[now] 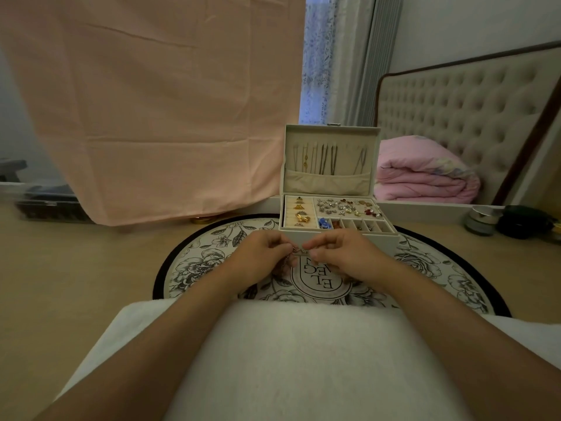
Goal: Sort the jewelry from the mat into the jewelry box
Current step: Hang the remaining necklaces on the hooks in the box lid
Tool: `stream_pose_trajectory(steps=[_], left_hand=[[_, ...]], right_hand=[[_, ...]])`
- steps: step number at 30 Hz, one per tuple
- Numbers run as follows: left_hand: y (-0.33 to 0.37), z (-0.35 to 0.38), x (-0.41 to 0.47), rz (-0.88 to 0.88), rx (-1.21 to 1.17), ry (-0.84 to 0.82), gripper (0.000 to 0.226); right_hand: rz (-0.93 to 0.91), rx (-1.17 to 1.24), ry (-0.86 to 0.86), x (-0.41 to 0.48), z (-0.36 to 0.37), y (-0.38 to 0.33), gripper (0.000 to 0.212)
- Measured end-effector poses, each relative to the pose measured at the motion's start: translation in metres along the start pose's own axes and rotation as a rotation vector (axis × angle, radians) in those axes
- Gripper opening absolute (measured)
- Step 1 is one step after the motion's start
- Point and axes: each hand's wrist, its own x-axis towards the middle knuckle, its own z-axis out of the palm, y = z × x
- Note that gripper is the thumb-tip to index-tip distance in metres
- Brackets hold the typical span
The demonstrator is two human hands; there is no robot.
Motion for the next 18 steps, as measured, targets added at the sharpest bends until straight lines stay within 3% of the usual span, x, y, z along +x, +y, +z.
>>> stream_pose_trajectory(steps=[5,11,18], left_hand=[[0.002,0.008,0.0,0.006,0.039,0.057,0.017],[0.004,0.011,-0.001,0.006,-0.05,-0.001,0.026],[0.006,0.01,-0.002,-0.003,-0.211,-0.077,0.02]], right_hand=[[-0.056,-0.193,0.036,0.005,0.006,0.001,0.012],[-0.021,-0.017,0.025,0.003,0.006,0.001,0.008],[0.007,0.075,0.02,0.001,0.006,-0.004,0.023]])
